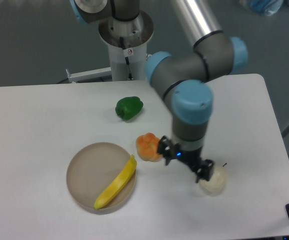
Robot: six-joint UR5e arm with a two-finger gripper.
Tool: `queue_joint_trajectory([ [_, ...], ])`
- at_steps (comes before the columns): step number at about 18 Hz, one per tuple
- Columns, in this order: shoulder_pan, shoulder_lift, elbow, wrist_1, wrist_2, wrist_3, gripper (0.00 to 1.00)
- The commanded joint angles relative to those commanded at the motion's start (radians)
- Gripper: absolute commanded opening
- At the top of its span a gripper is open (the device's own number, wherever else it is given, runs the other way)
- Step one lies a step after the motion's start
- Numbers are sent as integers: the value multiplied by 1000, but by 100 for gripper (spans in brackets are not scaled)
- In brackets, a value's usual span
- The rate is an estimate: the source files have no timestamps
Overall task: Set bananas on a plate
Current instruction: 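Lift the open gripper away from the plate toward the white pear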
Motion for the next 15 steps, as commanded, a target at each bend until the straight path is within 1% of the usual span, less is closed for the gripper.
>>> queue_joint_trajectory([
  [3,67,2,-14,-49,-3,150,100],
  [5,104,3,-22,-60,-3,239,100],
  [6,109,-5,-23,-58,-2,250,100],
  [8,141,-21,-22,-52,-8,255,100],
  [10,144,-49,-6,-55,-2,270,100],
  [11,157,-66,-11,-45,0,276,100],
  [13,170,-71,-17,-45,-2,307,100],
  [15,169,-72,-15,-48,0,312,100],
])
